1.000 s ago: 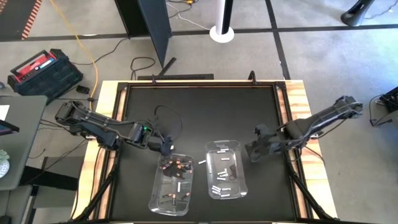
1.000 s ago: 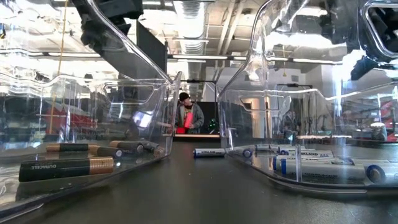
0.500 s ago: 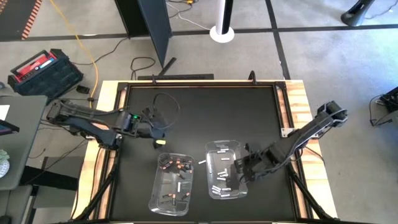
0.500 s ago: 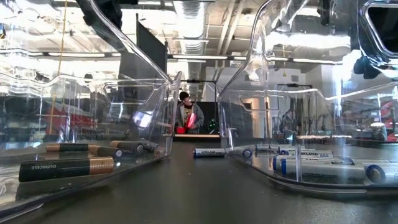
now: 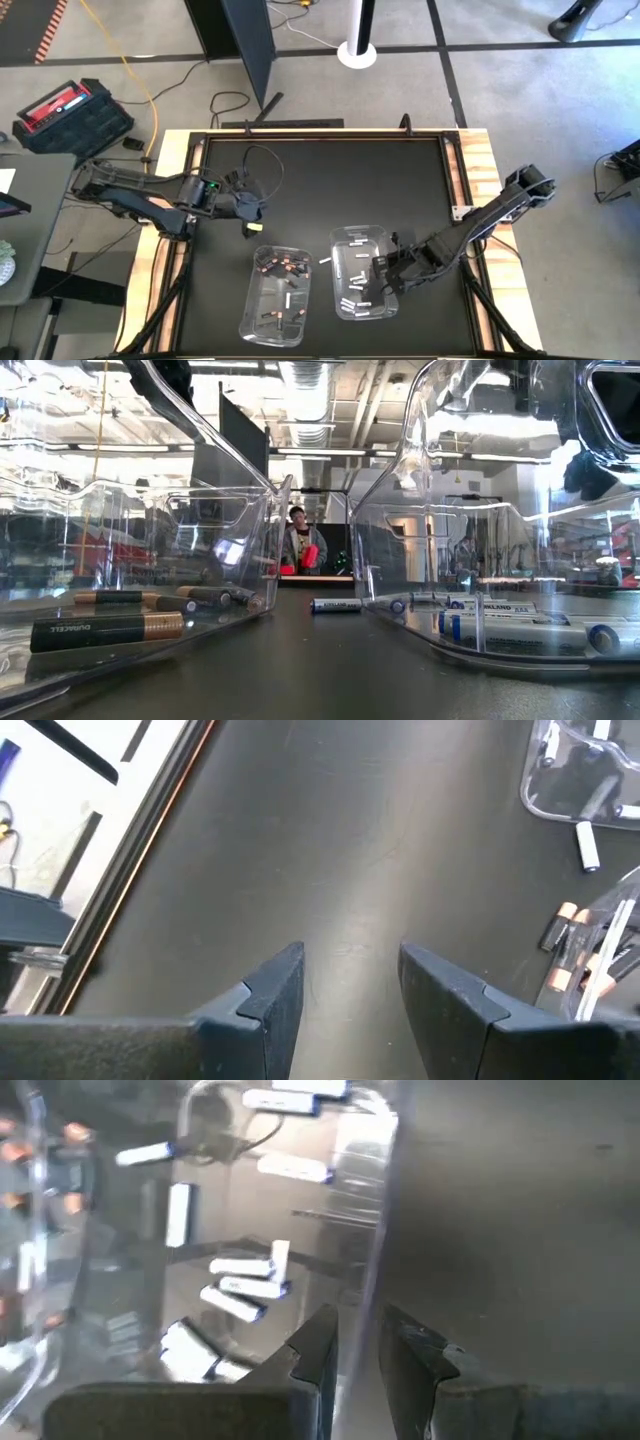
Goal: Sort batteries
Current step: Move the right transparent bin to the top of the table
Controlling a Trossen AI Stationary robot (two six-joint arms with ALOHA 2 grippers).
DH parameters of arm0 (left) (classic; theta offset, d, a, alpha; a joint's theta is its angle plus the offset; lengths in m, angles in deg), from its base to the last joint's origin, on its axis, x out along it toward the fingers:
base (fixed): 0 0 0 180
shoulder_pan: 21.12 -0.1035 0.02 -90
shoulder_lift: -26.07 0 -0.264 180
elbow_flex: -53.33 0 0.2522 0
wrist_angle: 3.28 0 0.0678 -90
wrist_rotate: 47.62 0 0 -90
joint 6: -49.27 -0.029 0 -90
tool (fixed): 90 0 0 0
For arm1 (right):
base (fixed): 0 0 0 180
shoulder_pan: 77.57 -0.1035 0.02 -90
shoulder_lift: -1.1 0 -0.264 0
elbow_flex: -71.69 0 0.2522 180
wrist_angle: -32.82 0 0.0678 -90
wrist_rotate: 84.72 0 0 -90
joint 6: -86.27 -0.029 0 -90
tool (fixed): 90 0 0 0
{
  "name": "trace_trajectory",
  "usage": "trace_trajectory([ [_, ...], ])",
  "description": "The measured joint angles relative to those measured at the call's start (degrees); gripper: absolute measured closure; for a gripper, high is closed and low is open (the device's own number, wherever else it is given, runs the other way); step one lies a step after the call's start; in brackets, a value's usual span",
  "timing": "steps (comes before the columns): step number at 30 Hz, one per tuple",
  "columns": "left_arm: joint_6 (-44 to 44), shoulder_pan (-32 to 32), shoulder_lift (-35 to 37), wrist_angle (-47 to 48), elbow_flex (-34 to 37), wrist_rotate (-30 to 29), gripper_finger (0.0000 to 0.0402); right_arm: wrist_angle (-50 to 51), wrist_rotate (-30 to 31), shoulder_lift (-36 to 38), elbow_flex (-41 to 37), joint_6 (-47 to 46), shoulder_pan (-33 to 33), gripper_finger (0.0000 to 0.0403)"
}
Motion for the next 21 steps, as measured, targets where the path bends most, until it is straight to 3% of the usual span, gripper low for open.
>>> trace_trajectory([
  [12, -0.5, 0.0, 0.0, 0.0, 0.0, 0.0, 0.0245, -0.7, 0.0, -0.4, -0.3, 0.4, 2.1, 0.0311],
  [21, -0.9, 0.0, 0.0, 0.0, 0.0, -0.1, 0.0245, -4.7, -0.4, -7.9, -1.0, 0.4, 2.1, 0.0311],
])
